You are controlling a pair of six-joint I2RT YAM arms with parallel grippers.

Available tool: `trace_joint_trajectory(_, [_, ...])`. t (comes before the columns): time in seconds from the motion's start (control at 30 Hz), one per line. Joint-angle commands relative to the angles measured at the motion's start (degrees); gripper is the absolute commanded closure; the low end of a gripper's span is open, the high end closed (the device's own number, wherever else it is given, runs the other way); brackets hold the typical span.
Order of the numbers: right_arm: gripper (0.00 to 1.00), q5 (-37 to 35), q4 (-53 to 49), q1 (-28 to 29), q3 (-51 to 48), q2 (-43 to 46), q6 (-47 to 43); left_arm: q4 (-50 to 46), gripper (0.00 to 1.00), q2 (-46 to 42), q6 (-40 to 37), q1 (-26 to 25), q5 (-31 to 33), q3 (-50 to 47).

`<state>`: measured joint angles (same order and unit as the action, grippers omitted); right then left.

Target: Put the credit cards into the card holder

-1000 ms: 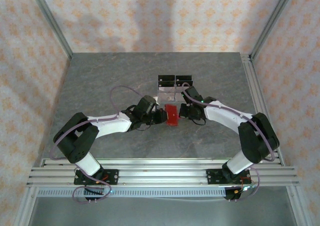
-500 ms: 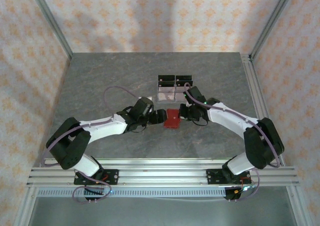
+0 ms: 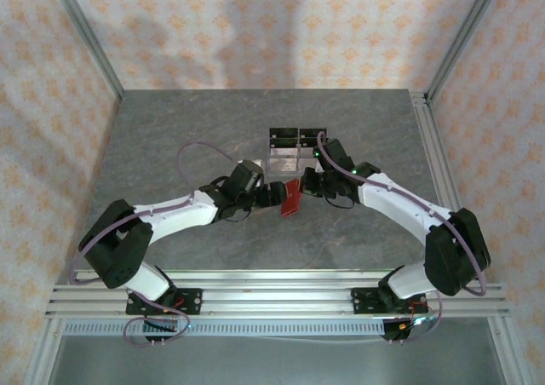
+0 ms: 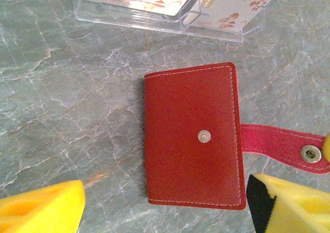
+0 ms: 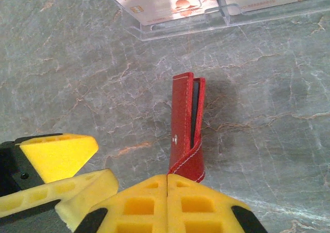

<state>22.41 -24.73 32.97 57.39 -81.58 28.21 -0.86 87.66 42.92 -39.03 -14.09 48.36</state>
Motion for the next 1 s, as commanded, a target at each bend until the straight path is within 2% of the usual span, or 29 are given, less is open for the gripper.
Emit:
trace_joint_trajectory(0.0, [1.00, 0.2, -0.6, 0.5, 2.1, 1.3, 0.8, -1.4, 0.17, 1.3, -1.6, -0.3, 1.3, 2.0])
trace_joint_trajectory(0.6, [1.00, 0.2, -0.2, 1.3, 2.5, 1.5, 1.4, 1.4, 0.16, 8.3, 0.4, -0.3, 1.6, 6.4])
trace_joint_trajectory(0.97, [1.00, 0.3, 0.0, 1.3, 2.4, 1.7, 1.4, 4.2, 0.16, 9.4, 1.6, -0.3, 1.3, 7.1])
